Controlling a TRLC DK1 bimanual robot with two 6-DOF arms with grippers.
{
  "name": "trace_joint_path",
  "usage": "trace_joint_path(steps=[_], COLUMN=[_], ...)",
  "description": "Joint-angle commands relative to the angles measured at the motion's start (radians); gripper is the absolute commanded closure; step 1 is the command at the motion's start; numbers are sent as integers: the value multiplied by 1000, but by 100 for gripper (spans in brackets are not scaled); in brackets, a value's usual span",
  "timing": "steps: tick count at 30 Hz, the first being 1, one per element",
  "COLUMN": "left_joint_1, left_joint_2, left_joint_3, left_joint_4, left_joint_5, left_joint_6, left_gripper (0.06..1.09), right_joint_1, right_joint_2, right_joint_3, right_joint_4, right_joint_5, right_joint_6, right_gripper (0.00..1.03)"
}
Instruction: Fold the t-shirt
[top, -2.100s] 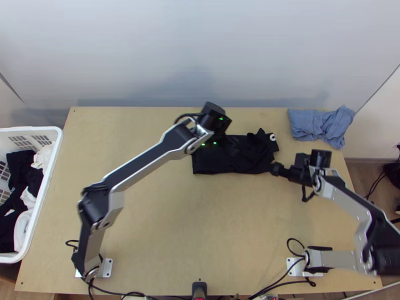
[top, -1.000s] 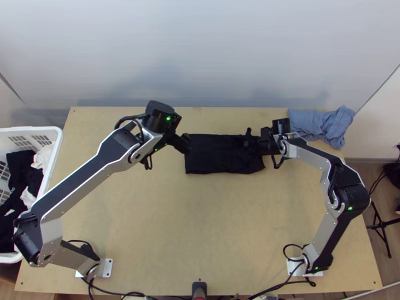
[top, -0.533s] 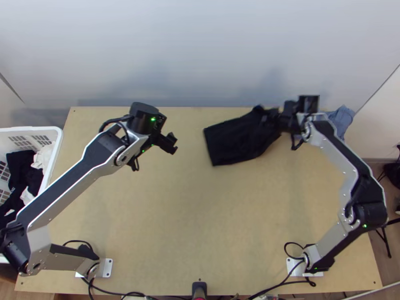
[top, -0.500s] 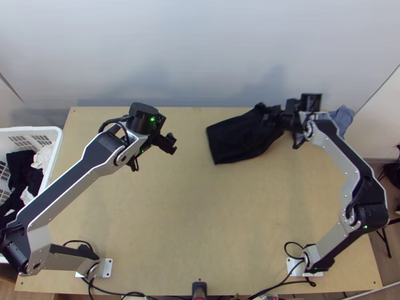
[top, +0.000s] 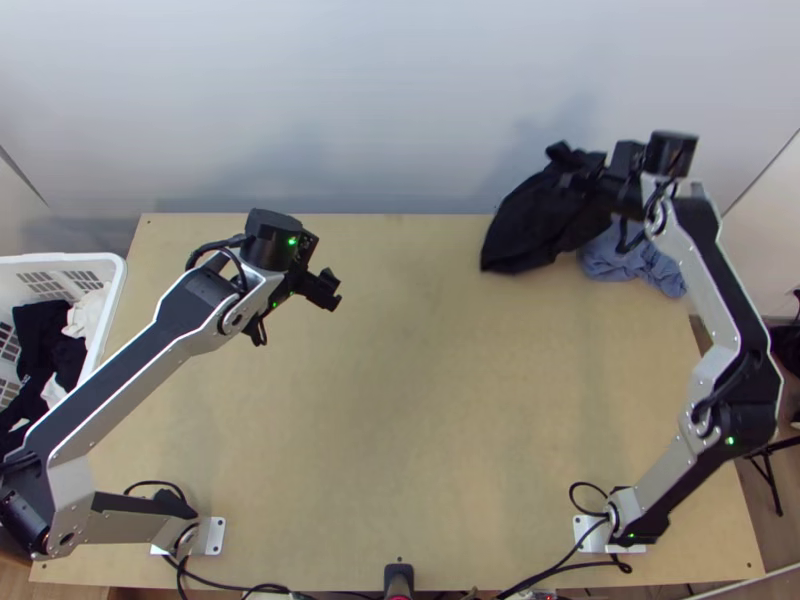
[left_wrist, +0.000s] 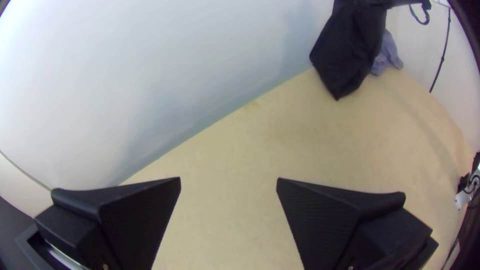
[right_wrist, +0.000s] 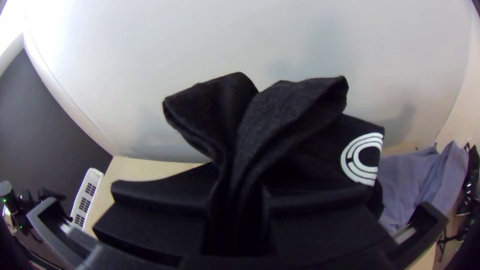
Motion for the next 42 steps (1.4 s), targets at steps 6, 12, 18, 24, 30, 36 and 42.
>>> trace_joint_path(steps=[6,12,18,24,30,36,42], left_joint_1=[33,42,42,41,47,57,57], left_joint_2=[-44,-69,-70,-67,-76,-109,-133], left_joint_3=[-60,-83,-95,-95,-117,-184,-210], left_joint_4=[7,38,50,61,61,84,85], left_joint_5=[0,0,0,2,0,0,0], left_joint_6=[-6,-15,-18,-23,-32,-34,-31], left_gripper=[15,15,15,15,15,15,15], right_joint_1=[-178,-284,-390,-440,-460,-474,-483], right_joint_2=[124,92,106,173,247,362,499], right_joint_3=[250,113,84,167,225,230,233], right_joint_4=[-149,-159,-142,-136,-120,-51,-1], right_joint_5=[4,4,1,-1,-1,1,24], right_joint_6=[-72,-150,-224,-269,-275,-295,-311], right_gripper=[100,100,100,100,100,100,100])
